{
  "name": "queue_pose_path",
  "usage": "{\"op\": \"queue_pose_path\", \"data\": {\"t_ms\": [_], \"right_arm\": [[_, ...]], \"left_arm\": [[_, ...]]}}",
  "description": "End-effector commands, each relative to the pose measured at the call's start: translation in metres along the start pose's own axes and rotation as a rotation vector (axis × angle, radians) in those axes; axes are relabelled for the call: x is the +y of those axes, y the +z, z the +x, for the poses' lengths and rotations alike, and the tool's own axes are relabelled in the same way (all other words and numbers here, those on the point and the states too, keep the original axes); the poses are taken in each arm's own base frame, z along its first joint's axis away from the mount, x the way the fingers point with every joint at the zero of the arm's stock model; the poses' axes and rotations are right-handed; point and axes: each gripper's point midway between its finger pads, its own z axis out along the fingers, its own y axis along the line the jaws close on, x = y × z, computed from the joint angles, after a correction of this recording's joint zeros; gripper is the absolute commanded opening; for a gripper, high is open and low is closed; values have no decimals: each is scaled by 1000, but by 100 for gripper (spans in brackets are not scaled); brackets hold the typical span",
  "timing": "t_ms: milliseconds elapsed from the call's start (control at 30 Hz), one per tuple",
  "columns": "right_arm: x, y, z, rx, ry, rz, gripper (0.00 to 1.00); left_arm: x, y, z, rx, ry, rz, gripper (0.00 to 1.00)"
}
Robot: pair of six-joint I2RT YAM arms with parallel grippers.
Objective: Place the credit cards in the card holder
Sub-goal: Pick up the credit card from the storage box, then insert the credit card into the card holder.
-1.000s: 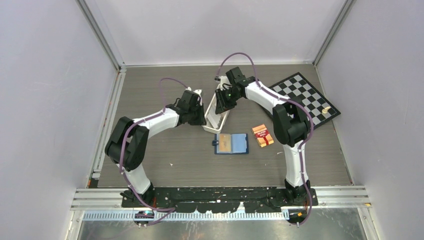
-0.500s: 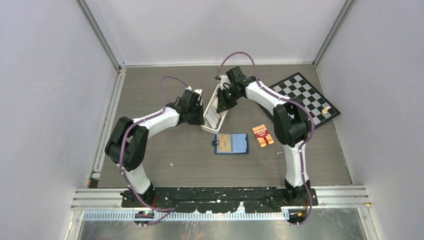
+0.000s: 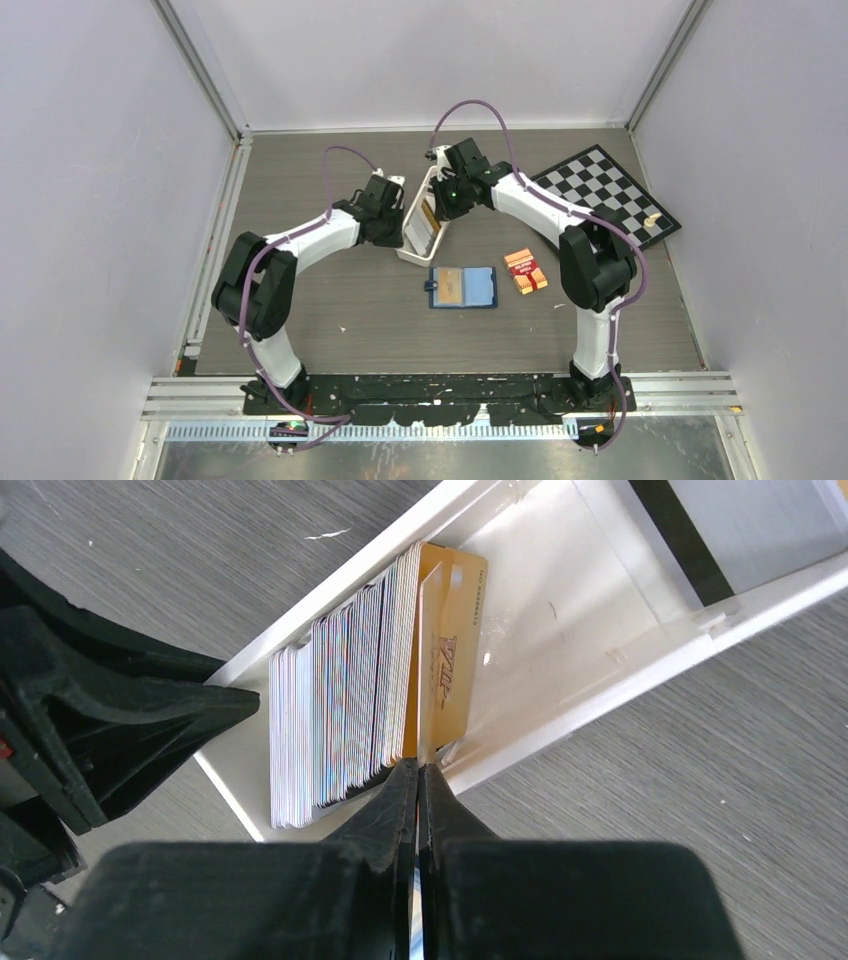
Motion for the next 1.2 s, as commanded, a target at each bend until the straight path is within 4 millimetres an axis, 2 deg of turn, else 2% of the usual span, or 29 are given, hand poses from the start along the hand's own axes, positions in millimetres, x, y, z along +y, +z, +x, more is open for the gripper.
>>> {"op": "queue_pose_path", "data": {"t_ms": [0, 300, 333, 500, 667, 767, 967, 1167], "right_arm": [[7, -32, -36, -187, -57, 84, 1], [30, -85, -77, -483, -18, 87, 0], [32, -94, -79, -508, -9, 78, 1], [41, -125, -80, -546, 44, 55, 1], [40, -152, -58, -530, 107, 56, 0], [36, -161, -40, -507, 148, 44, 0], [30, -168, 10, -437, 233, -19, 0], [27, -158, 65, -336, 317, -69, 0]], "left_arm": [[18, -5, -32, -73, 2, -76, 0], [30, -1, -48, -89, 22, -101, 1], [32, -2, -50, -93, 20, -104, 4], [35, -11, -55, -118, 6, -104, 30], [30, -33, -63, -160, 2, -78, 55], [27, -53, -66, -183, -1, -64, 65], [27, -99, -56, -245, -42, -59, 70], [0, -119, -18, -229, -50, 29, 72]]}}
